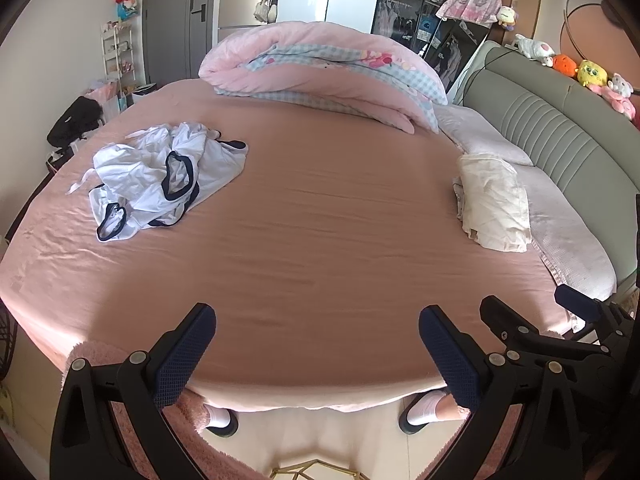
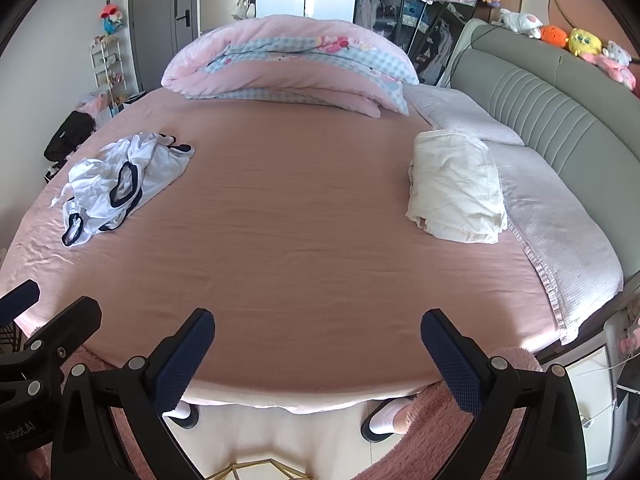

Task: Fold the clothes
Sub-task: 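Move both grippers toward the white navy-trimmed shirt on the bed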

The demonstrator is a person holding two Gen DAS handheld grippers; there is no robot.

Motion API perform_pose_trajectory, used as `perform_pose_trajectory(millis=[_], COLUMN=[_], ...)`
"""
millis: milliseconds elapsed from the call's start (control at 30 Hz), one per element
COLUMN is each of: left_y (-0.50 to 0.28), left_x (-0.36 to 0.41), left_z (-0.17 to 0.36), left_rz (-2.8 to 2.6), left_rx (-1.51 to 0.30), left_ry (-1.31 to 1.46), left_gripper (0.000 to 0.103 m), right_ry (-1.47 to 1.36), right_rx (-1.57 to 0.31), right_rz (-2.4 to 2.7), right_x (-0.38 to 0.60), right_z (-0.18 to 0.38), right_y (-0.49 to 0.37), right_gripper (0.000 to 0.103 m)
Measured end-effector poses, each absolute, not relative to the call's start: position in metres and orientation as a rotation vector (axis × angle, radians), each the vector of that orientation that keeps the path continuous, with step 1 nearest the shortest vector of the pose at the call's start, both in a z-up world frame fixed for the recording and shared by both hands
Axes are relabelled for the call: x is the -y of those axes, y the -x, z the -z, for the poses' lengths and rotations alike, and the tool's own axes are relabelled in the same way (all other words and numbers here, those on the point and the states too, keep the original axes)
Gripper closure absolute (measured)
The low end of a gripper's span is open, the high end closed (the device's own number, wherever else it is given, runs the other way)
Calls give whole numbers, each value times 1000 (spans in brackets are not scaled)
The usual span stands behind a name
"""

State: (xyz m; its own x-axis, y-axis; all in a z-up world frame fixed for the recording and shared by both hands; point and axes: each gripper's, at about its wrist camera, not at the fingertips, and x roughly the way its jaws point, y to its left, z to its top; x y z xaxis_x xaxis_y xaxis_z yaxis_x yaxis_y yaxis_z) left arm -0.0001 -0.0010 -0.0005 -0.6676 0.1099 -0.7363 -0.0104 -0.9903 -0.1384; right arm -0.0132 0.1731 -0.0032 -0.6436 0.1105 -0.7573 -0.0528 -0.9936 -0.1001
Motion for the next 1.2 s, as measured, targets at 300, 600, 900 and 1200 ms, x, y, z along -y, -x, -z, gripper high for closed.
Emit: perform_pose_trajectory(millis=[300,600,900,1200], left_y=[2,3,24,137], left_x=[21,106,168,213], left_z=[-5,-21,19,76], left_rz=[-2817,-2889,-2863,-2954], left_rx=[233,509,755,781], left_ry=[1176,1058,1127,1272], left_gripper=[0,0,20,47], right_ry=[1347,1505,1720,1869], right_rx=[65,76,-28,-336], right_rz=[-2872,-3026,-3120,-3078], right_x=[-174,-156,-128,-83], right_z=[1,3,36,46], right_y=[15,26,40,152], right_gripper=[0,0,2,46])
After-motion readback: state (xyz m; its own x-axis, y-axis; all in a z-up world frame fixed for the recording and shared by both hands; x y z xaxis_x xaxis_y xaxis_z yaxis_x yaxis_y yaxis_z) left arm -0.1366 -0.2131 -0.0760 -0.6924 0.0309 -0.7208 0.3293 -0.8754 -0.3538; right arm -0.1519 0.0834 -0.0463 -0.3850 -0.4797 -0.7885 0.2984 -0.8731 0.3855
